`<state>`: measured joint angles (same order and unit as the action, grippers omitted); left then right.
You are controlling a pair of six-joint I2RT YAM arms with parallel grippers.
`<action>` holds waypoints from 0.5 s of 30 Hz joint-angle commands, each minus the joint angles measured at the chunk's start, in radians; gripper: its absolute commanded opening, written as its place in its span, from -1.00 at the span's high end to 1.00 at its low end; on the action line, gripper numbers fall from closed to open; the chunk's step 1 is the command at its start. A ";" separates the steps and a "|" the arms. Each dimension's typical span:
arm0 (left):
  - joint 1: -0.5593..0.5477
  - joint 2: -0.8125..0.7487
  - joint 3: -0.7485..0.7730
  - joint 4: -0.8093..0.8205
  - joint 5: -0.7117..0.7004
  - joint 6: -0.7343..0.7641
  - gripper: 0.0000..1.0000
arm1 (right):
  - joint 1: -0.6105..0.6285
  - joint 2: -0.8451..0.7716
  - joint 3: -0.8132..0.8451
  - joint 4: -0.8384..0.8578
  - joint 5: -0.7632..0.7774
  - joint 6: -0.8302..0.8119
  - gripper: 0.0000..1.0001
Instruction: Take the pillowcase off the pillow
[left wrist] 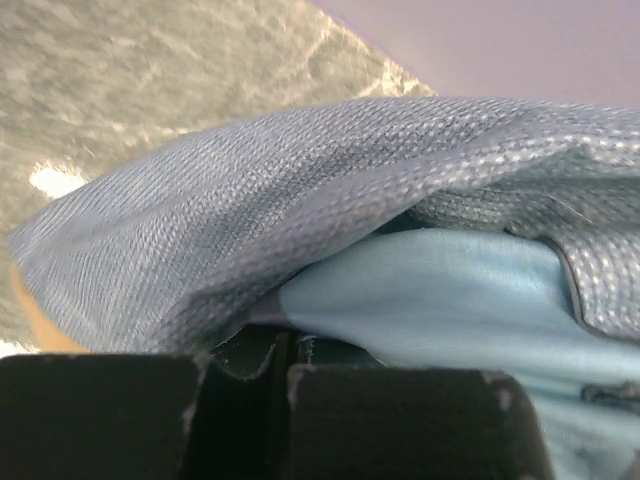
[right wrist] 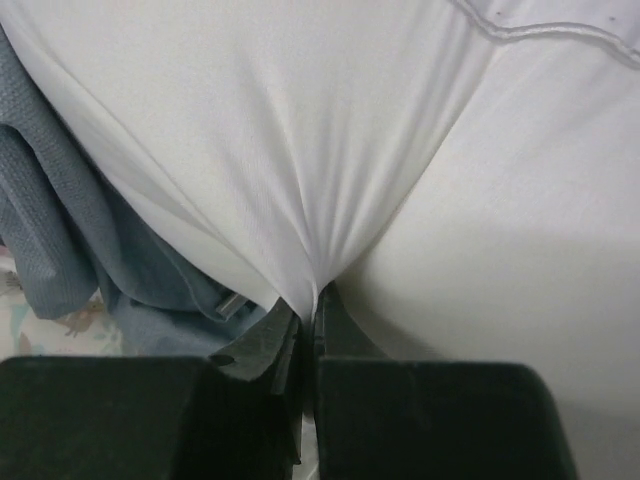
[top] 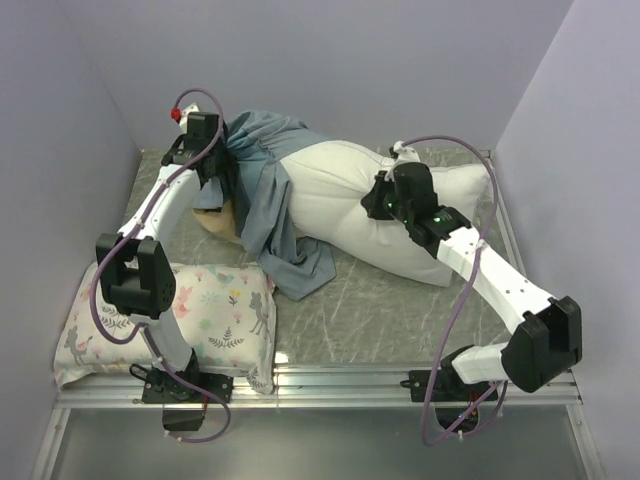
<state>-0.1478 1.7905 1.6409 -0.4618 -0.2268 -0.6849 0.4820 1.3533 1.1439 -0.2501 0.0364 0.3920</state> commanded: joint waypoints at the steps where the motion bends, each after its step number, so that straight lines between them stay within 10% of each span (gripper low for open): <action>1: 0.134 0.012 0.068 0.028 -0.197 0.002 0.99 | -0.100 -0.120 0.000 -0.113 0.112 -0.027 1.00; 15: 0.208 0.162 0.189 -0.015 -0.094 0.056 0.99 | -0.177 -0.194 0.115 -0.210 0.079 -0.047 1.00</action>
<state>-0.0963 1.9099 1.7519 -0.5396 -0.0544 -0.6941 0.3912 1.2480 1.1625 -0.4000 -0.0582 0.3878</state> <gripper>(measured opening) 0.024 0.037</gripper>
